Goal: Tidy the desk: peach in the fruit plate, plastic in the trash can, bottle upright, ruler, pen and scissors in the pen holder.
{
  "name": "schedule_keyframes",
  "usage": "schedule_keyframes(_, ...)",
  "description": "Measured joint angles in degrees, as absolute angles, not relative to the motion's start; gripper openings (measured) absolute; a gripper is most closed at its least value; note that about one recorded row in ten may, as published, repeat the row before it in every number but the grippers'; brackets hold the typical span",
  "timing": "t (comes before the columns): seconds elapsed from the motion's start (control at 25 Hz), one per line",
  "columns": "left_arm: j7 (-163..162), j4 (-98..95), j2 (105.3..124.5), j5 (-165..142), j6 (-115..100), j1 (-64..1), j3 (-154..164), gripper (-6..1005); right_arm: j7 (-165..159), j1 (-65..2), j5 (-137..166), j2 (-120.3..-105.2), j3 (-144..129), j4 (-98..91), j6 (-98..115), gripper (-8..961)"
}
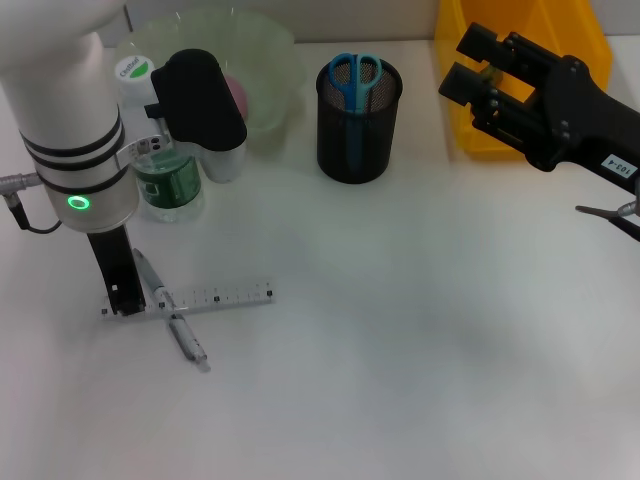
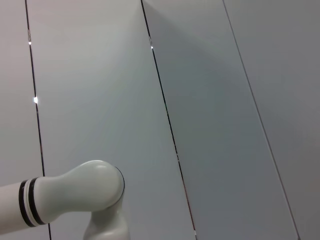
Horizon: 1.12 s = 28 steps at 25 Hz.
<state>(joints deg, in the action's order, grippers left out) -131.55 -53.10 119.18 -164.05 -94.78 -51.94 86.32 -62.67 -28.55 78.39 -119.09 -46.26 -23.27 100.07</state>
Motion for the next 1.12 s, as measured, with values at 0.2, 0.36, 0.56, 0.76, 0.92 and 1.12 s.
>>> schedule_keyframes(0.2, -131.7, -54.6, 119.18, -162.9, -97.0, -52.7, 83.5, 198, -62.7, -28.6, 78.4, -119.09, -46.2, -23.3, 100.0, 608)
schedule_keyframes(0.36, -131.4, -55.0, 119.17, -162.0, -98.7, -53.9, 79.8, 238, -62.7, -28.7, 78.4, -119.09, -46.2, -23.3, 100.1, 608)
schedule_keyframes(0.56, -132.0, -54.0, 119.17, -162.8, -99.5, -54.6, 80.2, 385, -62.7, -28.7, 78.4, -119.09, -46.2, -23.3, 100.0, 608)
schedule_keyframes(0.76, -132.1, -53.7, 119.17, -163.5, -99.0, -54.4, 81.4, 562, -62.7, -28.6, 78.4, -119.02, -46.1, -23.4, 100.0, 608)
schedule_keyframes(0.92, -132.3, -53.3, 119.17, -164.1, -97.2, -53.7, 84.3, 613, -62.7, -28.7, 78.3, -119.0, -46.1, -23.4, 100.1, 608)
schedule_keyframes(1.12, -132.3, -52.7, 119.17, -164.0, -96.3, -53.6, 84.6, 638, -62.6, -28.9, 78.3, -118.99, -46.1, -23.4, 100.0, 608)
